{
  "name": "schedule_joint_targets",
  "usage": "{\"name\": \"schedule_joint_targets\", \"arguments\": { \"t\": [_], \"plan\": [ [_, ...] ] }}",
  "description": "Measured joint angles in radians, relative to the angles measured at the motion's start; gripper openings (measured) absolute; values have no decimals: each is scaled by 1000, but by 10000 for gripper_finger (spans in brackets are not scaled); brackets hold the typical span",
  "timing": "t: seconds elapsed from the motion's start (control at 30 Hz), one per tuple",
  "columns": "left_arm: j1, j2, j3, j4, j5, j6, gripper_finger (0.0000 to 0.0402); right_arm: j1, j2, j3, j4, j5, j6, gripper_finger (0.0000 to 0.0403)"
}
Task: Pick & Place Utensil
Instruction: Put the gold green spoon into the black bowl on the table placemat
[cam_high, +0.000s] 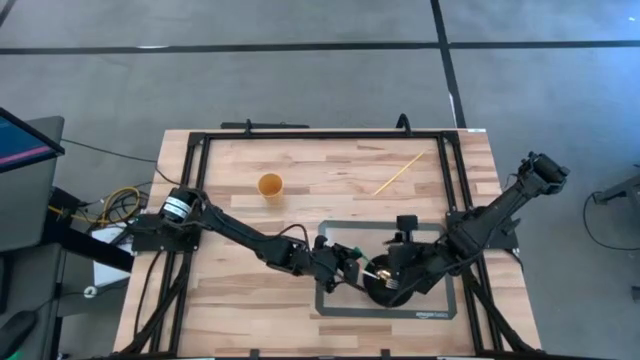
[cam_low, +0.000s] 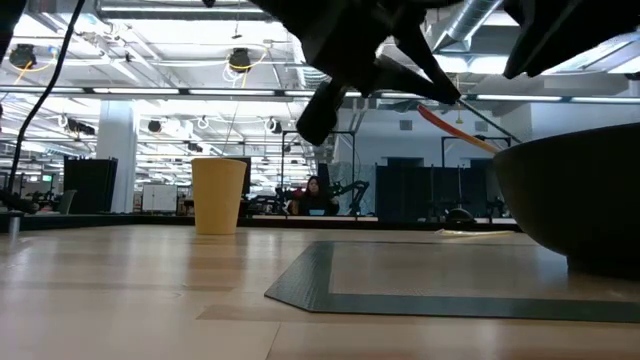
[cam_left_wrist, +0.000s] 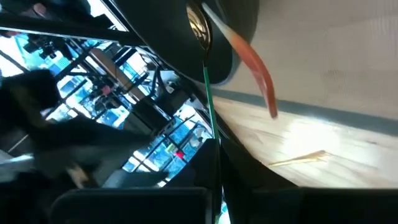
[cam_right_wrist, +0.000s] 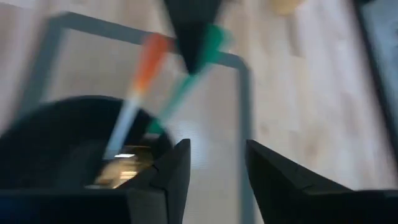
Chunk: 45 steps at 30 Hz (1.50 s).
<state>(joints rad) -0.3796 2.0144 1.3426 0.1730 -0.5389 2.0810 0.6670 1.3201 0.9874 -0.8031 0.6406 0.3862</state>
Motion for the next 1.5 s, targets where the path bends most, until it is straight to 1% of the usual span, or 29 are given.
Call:
{"name": "schedule_joint_targets", "arguments": {
  "t": [0.17,0.37,0.47,0.53,0.73,0.87,1.03,1.17,1.3,1.5],
  "plan": [
    [17,0,-1,0,54,37,9,44,0,0,71,-116,13,117],
    [18,0,-1,0,68,35,10,118,15,0,79,-213,158,55],
    [18,0,-1,0,68,34,10,153,45,0,83,-228,220,20],
    [20,0,-1,0,71,33,10,172,78,0,81,-228,233,6],
    [27,0,-2,0,77,32,10,197,196,-1,78,-241,260,7],
    [45,0,-2,0,77,8,10,194,239,-1,78,-256,278,3],
    [65,0,-2,-2,79,-18,10,194,248,-1,79,-285,297,1],
    [65,0,-3,-19,150,-19,10,197,249,-1,82,-329,364,3],
    [58,0,-3,-18,200,-22,13,197,249,-1,90,-330,382,1],
    [55,0,-3,-18,200,-22,26,197,249,-1,97,-365,397,1]
  ]
}}
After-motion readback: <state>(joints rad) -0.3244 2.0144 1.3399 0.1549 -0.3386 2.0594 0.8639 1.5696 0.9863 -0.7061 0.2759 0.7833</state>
